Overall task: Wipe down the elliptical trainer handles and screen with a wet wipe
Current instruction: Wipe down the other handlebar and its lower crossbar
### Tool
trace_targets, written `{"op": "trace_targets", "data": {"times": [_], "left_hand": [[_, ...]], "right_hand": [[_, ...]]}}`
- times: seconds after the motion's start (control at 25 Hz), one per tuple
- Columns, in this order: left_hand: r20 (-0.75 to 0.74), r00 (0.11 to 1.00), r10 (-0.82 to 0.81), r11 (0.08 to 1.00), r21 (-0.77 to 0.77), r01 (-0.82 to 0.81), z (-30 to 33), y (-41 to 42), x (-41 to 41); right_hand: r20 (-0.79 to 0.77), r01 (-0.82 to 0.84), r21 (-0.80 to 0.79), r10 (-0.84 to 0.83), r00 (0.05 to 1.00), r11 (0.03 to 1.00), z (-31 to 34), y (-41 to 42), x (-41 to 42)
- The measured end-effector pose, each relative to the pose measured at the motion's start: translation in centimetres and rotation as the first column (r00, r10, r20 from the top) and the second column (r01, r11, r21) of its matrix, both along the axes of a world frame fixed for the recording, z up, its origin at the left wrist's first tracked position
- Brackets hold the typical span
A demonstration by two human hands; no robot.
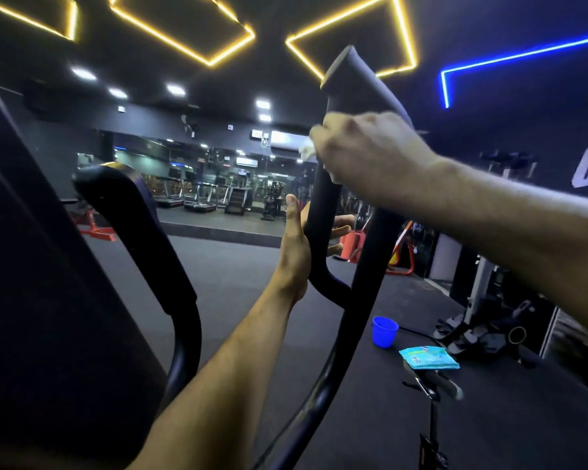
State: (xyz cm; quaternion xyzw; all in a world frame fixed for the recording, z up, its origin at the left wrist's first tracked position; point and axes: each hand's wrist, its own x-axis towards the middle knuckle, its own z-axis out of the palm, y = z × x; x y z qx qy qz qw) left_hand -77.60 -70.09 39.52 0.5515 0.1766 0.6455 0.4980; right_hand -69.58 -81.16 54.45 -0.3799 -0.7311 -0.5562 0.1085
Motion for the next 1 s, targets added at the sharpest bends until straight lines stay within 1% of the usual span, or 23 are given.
{"op": "trace_targets", "data": {"times": [0.08, 0.16, 0.24, 0.36, 0.44, 0.56, 0.64, 0.72, 0.84, 0.92, 1.0], "left_hand": [[0.009, 1.000, 0.009, 1.000, -0.016, -0.009, 0.1, 0.0, 0.2], [0.017, 1.000, 0.013, 1.000, -0.022, -0.012, 0.0, 0.1, 0.4], [0.030, 1.000, 0.002, 1.000, -0.030, -0.001, -0.2, 0.2, 0.4], [0.011, 1.000, 0.012, 0.998, -0.058, -0.011, -0.4, 0.1, 0.4], [-0.008, 0.999, 0.045, 0.996, -0.080, -0.046, -0.3, 0.0, 0.5], [0.027, 0.993, 0.111, 0.987, -0.119, -0.107, -0.3, 0.3, 0.8], [0.056, 0.990, 0.128, 0.982, -0.150, -0.119, -0.2, 0.2, 1.0], [0.035, 0.990, 0.139, 0.976, -0.173, -0.131, -0.2, 0.3, 1.1], [0.039, 0.991, 0.132, 0.974, -0.188, -0.122, -0.4, 0.4, 0.9], [0.056, 0.989, 0.139, 0.972, -0.198, -0.126, -0.2, 0.1, 1.0], [0.078, 0.982, 0.172, 0.964, -0.218, -0.151, 0.2, -0.4, 1.1]], "right_hand": [[0.008, 0.031, -0.091, -0.030, 1.000, 0.995, -1.5, 0.0, -0.3], [0.074, 0.060, -0.163, -0.049, 0.996, 0.985, -2.5, 0.4, -0.4], [0.128, 0.029, -0.133, -0.012, 0.992, 0.991, -2.1, 1.1, -0.1], [0.068, -0.089, -0.002, 0.089, 0.994, 0.996, 0.1, 2.2, 0.6], [0.042, -0.102, 0.033, 0.100, 0.994, 0.994, -0.3, 2.5, 0.5], [0.133, -0.093, -0.074, 0.103, 0.986, 0.993, -3.9, 2.7, 0.5], [0.169, -0.095, -0.092, 0.110, 0.979, 0.991, -4.5, 2.8, 1.2], [0.123, -0.125, -0.019, 0.127, 0.984, 0.992, -2.3, 3.2, 1.8], [-0.030, -0.173, 0.059, 0.174, 0.984, 0.983, -0.7, 3.7, 2.2], [-0.037, -0.207, 0.025, 0.208, 0.977, 0.978, -2.8, 4.1, 1.9], [0.048, -0.256, -0.080, 0.260, 0.964, 0.963, -6.1, 4.1, 1.3]]}}
